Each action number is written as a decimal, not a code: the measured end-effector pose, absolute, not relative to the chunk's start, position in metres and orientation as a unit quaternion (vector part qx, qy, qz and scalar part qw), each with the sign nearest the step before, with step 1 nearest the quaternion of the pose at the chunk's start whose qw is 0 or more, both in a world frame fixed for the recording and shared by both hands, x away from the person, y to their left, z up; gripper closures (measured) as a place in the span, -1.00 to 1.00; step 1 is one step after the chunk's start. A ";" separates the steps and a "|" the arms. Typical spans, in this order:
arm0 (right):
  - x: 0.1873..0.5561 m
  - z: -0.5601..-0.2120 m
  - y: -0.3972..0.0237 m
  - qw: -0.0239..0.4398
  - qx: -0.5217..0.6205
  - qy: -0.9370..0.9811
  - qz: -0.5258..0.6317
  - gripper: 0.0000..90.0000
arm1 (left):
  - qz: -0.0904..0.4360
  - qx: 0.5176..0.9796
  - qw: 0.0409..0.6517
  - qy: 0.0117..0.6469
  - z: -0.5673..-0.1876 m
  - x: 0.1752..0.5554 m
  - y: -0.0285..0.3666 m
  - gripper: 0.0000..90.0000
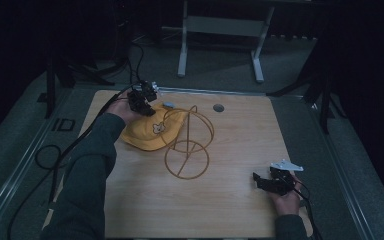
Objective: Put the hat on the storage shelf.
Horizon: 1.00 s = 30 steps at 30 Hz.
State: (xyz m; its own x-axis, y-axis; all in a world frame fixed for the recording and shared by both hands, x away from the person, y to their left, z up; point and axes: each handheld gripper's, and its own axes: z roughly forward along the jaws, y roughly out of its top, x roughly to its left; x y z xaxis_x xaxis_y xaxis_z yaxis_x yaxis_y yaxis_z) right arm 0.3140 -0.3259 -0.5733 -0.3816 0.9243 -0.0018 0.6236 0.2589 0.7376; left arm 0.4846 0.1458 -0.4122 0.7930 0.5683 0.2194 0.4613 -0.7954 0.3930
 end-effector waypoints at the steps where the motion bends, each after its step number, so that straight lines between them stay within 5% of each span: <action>1: 0.314 -0.573 -0.326 0.225 0.509 0.761 0.335 -0.50 | 0.166 0.933 0.161 0.276 -0.410 0.484 0.148 0.79; 30: 0.314 -0.573 -0.326 0.225 0.509 0.761 0.335 -0.50 | 0.169 0.921 0.218 0.275 -0.354 0.457 0.183 0.79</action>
State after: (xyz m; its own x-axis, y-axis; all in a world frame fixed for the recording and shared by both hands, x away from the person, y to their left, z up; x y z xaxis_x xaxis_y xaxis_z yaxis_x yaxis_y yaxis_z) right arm 0.3140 -0.3258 -0.5733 -0.3810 0.9246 -0.0012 0.6239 0.2580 0.7377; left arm 0.4567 0.1832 -0.3544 0.7917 0.5799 0.1922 0.4325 -0.7542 0.4941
